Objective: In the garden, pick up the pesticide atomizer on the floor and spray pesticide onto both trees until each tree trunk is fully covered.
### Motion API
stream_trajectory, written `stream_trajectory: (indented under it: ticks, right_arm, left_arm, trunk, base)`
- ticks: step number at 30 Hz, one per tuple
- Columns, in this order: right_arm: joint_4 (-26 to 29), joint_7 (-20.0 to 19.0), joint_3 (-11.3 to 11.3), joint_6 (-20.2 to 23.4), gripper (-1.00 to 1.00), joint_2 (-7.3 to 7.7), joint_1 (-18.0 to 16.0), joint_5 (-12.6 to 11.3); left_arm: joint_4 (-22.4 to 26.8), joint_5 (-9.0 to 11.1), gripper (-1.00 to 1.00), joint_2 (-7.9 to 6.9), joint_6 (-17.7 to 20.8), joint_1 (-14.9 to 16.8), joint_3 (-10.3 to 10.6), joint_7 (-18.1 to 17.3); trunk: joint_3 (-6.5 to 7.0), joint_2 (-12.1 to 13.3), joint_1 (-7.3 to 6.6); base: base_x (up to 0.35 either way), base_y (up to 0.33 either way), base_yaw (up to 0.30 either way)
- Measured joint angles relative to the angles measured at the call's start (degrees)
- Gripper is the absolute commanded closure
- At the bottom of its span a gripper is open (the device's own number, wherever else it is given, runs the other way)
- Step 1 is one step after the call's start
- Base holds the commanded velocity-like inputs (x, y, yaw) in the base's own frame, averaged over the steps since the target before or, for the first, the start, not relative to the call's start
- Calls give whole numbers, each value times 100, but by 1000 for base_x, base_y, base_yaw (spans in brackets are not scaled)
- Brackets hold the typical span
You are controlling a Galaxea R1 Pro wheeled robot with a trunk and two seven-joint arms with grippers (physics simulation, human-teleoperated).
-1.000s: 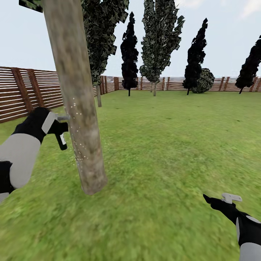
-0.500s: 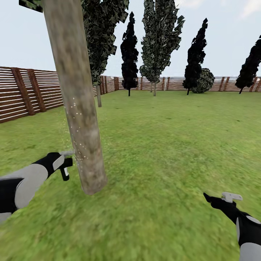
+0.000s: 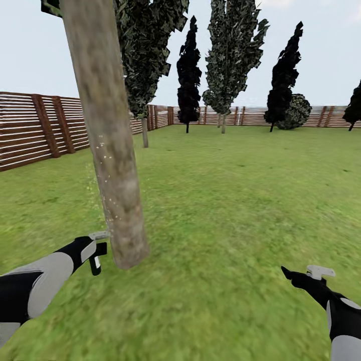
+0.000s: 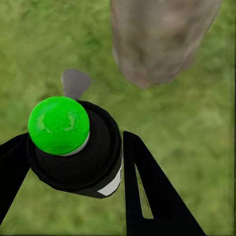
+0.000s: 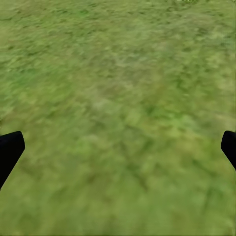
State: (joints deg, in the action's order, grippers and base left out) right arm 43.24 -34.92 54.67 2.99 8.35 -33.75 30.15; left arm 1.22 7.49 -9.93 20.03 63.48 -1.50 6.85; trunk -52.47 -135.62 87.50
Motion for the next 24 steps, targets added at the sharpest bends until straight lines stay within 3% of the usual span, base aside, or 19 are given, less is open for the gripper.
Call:
stream_trajectory:
  ticks: [5,10,24]
  right_arm:
    - [0,-8,0,0,-100,-1,0,-9]
    - [0,-6,0,0,-100,-2,0,-9]
    - [0,-5,0,0,-100,-3,1,-9]
  left_arm:
    - [0,-1,100,35,1,-2,6,0]
    - [0,0,100,35,1,-2,6,0]
    - [0,-1,100,105,10,-2,6,0]
  trunk:
    - [0,0,0]
    - [0,0,0]
    - [0,0,0]
  base:
    - [173,-278,55]
    - [163,-280,238]
    - [-5,-315,224]
